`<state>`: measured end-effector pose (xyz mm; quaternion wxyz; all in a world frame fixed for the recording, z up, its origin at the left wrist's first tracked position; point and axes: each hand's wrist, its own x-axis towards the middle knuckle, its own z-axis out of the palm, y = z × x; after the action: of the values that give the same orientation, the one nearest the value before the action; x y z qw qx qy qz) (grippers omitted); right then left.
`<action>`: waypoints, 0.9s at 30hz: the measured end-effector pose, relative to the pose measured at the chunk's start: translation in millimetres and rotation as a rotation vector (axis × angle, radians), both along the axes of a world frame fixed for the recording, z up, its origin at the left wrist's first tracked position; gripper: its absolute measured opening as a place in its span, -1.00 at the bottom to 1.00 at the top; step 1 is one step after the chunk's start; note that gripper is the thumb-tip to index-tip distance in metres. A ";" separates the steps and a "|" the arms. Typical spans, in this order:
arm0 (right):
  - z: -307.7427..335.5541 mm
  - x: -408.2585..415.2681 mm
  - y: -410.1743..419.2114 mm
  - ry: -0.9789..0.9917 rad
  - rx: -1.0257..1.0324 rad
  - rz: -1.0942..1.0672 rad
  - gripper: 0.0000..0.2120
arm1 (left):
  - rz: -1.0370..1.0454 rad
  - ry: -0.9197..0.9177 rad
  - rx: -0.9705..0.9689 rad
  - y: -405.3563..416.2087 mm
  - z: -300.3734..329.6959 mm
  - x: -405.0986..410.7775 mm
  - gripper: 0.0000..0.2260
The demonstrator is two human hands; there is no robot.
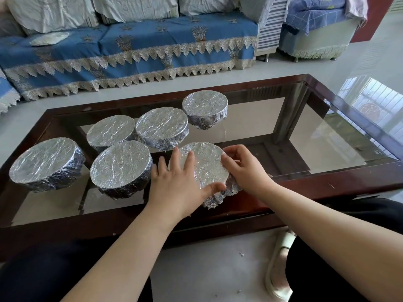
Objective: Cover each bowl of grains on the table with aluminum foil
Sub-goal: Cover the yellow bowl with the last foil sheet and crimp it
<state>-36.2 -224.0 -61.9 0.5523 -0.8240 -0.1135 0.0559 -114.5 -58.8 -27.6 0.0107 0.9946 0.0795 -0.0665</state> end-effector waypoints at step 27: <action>-25.5 -5.2 12.0 0.154 0.347 -0.223 -0.81 | -0.139 -0.086 -0.173 18.8 -15.4 12.1 0.21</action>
<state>-41.4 -211.9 -87.3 0.6957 -0.7173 0.0131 0.0368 -102.3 -40.0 -42.9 0.0955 0.9949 0.0040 -0.0310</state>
